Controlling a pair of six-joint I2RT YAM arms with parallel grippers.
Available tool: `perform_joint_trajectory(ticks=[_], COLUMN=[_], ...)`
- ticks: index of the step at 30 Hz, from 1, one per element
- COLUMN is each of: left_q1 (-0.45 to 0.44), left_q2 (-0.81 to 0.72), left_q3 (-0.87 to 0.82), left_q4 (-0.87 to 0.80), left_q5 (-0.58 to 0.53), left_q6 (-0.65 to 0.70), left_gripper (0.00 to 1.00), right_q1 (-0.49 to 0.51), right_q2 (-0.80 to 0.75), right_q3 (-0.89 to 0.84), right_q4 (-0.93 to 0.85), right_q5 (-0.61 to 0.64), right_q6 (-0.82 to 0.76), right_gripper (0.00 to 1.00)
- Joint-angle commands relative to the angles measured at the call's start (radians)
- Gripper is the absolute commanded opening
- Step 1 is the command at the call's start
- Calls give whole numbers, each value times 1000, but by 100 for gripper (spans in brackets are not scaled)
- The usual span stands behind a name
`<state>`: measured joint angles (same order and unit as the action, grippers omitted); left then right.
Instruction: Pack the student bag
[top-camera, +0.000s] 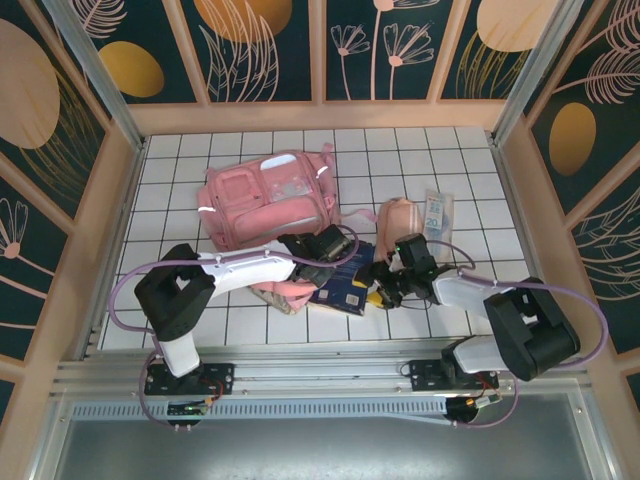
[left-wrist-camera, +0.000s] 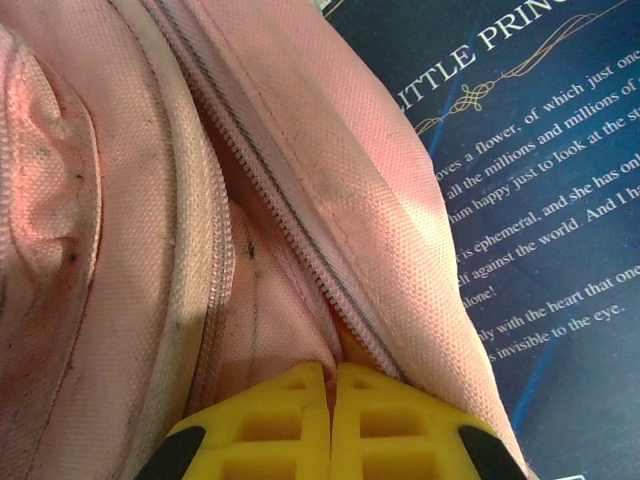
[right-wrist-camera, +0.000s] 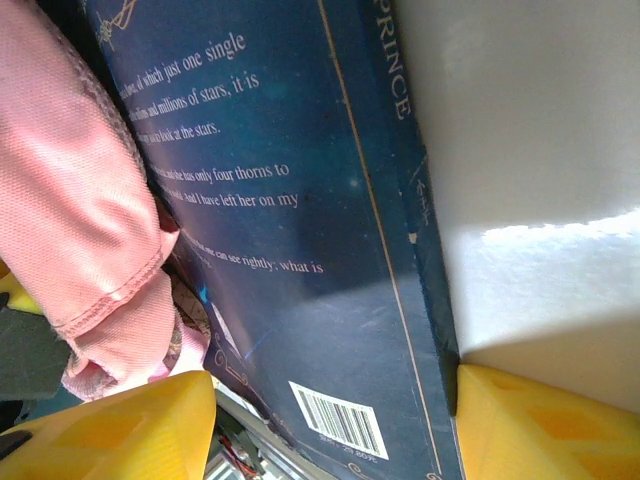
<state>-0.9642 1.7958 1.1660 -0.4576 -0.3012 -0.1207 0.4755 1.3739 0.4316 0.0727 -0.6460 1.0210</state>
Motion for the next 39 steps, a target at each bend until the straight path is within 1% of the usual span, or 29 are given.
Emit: perform_joint_trajectory(ticks=[1, 7, 14, 17, 21, 23, 26, 29, 34, 37, 38, 39], left_q1=[-13, -13, -11, -10, -4, -2, 2, 4, 13, 21, 24, 28], left_q2=[52, 36, 16, 1, -11, -15, -15, -12, -8, -15, -19, -21], left_q3=[-60, -74, -86, -84, -82, -86, -91, -89, -77, -79, -81, -84], left_q4=[-39, -32, -35, -41, -48, -45, -38, -36, -45, -50, -53, -54], left_q5=[159, 177, 189, 186, 193, 199, 218, 229, 237, 239, 238, 240], left_q6=[-36, -40, -39, -37, -37, -40, -43, -42, -32, -28, -28, -27], left_gripper=[0, 0, 0, 0, 0, 0, 0, 0, 0, 0, 0, 0], right_q1=[82, 112, 142, 154, 161, 163, 178, 187, 202, 206, 206, 207], right_q2=[72, 27, 52, 58, 70, 87, 107, 136, 207, 246, 258, 270], right_q3=[26, 13, 64, 73, 73, 88, 103, 107, 157, 180, 184, 188], right_q4=[561, 680, 751, 751, 738, 669, 620, 644, 615, 616, 619, 628], right_q5=[4, 33, 30, 52, 95, 132, 199, 249, 316, 343, 352, 355], right_q6=[-48, -27, -26, -28, -36, -40, -47, -40, -20, -11, -9, -4], right_gripper=[63, 61, 57, 55, 48, 38, 37, 37, 45, 45, 43, 34])
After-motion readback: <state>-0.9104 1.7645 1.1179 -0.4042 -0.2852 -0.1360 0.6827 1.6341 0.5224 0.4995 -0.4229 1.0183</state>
